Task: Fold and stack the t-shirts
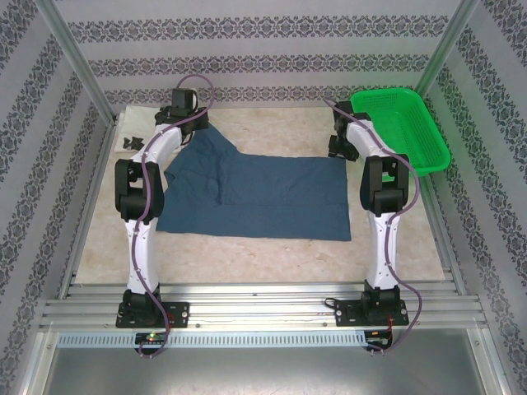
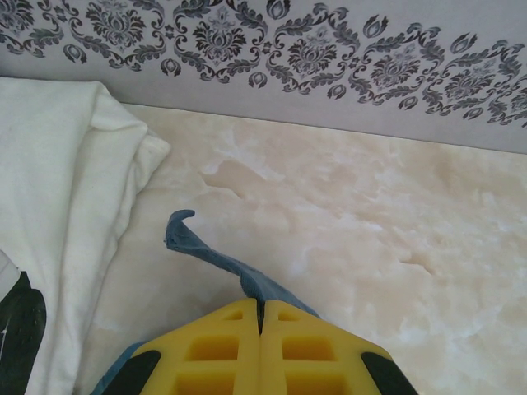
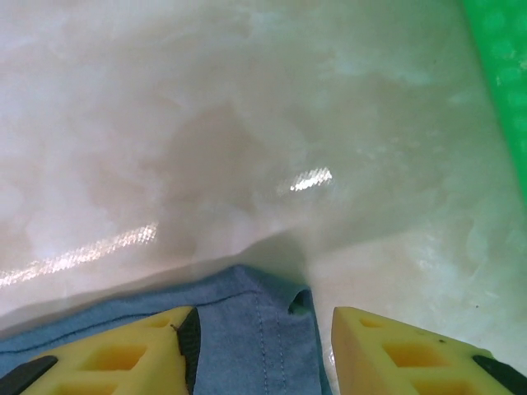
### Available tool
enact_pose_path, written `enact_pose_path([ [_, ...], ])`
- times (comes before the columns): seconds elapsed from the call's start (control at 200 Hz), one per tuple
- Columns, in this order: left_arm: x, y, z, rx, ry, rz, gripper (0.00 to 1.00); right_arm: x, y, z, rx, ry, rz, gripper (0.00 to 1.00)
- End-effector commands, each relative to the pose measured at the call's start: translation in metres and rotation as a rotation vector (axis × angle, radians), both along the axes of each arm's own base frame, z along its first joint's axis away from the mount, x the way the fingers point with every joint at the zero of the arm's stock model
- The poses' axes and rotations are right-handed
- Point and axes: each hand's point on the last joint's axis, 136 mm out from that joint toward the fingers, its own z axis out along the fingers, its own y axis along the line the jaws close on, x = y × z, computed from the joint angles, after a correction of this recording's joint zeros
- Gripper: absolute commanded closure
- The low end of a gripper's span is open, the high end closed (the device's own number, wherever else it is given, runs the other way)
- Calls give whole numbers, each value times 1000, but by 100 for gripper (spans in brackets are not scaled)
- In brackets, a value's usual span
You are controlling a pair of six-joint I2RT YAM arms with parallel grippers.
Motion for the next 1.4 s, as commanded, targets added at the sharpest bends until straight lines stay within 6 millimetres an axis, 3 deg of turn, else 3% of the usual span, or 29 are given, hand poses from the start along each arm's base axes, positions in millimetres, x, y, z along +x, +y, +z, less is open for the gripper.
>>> enact_pose_path([
  [0.0, 1, 8, 30, -11, -65, 7, 100, -2, -3, -9, -23, 59, 20, 55],
  [0.255, 0, 12, 28, -15, -63, 15, 100, -7, -1, -15, -7, 83, 28, 57],
  [0.58, -3, 15, 29, -16, -65, 18, 100, -9, -5, -25, -16, 148, 14, 67],
  [0.874, -6, 16, 28, -22, -61, 11, 100, 0, -7, -21, -16, 131, 4, 100],
  [0.994, -9, 20, 33, -27, -74, 16, 100, 4, -6, -8, -31, 73, 8, 100],
  [1.189, -17, 28, 57, -48, -143, 11, 100, 14, -1, 40, -27, -128, 15, 100],
  [1.399, -35, 41, 71, -97, -197, 21, 100, 0, 3, 62, 1, -206, 13, 100],
])
